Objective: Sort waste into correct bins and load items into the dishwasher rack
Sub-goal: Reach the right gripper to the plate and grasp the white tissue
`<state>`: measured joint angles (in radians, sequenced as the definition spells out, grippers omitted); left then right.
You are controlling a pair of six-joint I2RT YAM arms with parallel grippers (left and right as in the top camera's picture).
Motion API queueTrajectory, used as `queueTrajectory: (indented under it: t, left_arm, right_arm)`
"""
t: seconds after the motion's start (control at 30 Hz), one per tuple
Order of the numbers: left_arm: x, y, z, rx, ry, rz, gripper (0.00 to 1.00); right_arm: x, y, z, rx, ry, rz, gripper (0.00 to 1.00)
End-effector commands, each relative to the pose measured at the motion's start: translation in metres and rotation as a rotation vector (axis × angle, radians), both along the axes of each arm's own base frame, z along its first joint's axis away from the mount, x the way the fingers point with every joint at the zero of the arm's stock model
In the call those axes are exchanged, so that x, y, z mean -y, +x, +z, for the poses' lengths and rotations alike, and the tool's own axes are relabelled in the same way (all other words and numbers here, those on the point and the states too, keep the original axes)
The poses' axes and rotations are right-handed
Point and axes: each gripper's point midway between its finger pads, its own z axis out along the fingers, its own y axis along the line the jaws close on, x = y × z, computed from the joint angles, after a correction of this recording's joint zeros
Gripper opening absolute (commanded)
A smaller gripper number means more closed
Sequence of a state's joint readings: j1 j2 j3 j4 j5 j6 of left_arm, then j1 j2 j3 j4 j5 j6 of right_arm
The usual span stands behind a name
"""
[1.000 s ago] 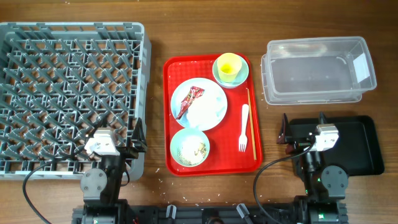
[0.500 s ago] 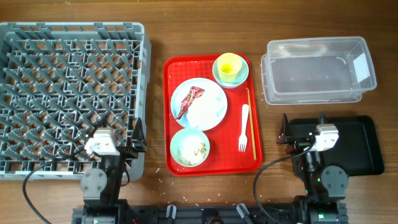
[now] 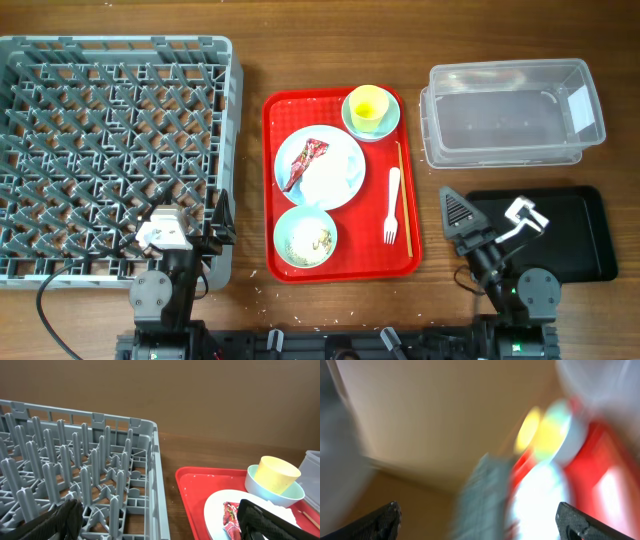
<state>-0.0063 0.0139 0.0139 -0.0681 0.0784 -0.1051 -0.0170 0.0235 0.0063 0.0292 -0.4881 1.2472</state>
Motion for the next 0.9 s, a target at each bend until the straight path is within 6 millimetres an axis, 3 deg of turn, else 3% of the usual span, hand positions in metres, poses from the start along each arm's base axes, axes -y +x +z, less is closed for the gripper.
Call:
queueTrajectory:
  t: [0.0,0.13,0.17,0.2,0.3,0.47,0.57,0.77,0.87]
  left_arm:
    - [-0.003,0.000,-0.003,0.000,0.023,0.014,1.00]
    - [-0.003,0.000,-0.003,0.000,0.023,0.014,1.00]
    - [-0.003,0.000,-0.003,0.000,0.023,0.014,1.00]
    - [-0.003,0.000,-0.003,0.000,0.023,0.014,1.00]
    - [-0.003,0.000,-0.003,0.000,0.023,0.014,1.00]
    - [-0.003,0.000,-0.003,0.000,0.023,0.014,1.00]
    - [-0.003,0.000,-0.003,0.000,0.023,0.014,1.00]
    - [-0.003,0.000,-0.003,0.000,0.023,0.014,1.00]
    - [-0.003,0.000,-0.003,0.000,0.023,0.014,1.00]
  right_arm:
    - [-0.031,-0.021,0.017,-0.271,0.528,0.235,1.00]
    - [-0.028,-0.046,0.103,0.243,0.347,0.287,1.00]
    - [-0.024,-0.052,0.120,0.315,0.348,0.275,1.00]
    - [-0.024,-0.052,0.124,0.318,0.341,0.271,1.00]
    - [-0.028,-0.050,0.122,0.307,0.217,0.253,1.00]
    - [-0.031,-0.039,0.085,0.167,0.011,0.215,1.00]
    - [-0.031,-0.038,0.074,0.152,-0.065,0.207,1.00]
    - [-0.025,-0.041,0.065,0.103,-0.192,0.162,1.00]
    - [-0.010,-0.041,0.081,0.081,-0.318,0.069,0.99]
